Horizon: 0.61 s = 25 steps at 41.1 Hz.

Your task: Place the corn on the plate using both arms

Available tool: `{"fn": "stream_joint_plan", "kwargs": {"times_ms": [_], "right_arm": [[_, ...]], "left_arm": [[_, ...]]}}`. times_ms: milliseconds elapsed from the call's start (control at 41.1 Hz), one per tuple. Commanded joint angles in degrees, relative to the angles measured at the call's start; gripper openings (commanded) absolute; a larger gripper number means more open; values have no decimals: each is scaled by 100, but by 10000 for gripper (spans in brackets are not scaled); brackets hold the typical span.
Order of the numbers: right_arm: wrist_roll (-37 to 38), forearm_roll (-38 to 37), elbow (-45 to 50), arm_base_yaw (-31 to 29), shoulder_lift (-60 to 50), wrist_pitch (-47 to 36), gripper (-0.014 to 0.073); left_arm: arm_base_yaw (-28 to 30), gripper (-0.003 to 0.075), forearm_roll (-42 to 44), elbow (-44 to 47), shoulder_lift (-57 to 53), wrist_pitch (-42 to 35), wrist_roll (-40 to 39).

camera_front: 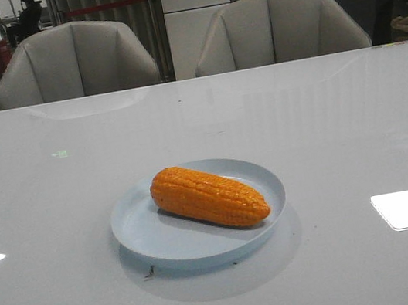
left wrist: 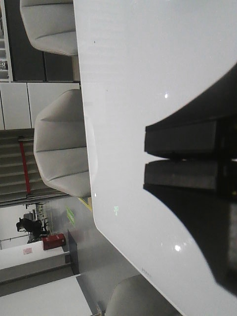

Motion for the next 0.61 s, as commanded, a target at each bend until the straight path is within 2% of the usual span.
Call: {"fn": "stream_joint_plan", "kwargs": {"times_ms": [0,146,194,583], "right_arm": [[182,-255,165,11,-29,-693,36],[182,-249,828,16,-348,-1072,36],[182,-238,809,16,-465,-819,36],[182,-238,809,18,-448,-794,36]], "left_arm": [[-5,94,-12,216,-95,-461,-63],[-5,94,-12,216,-95,-461,-63],[-5,94,-12,216,-95,-461,-63],[-5,94,-12,216,-95,-461,-63]]}}
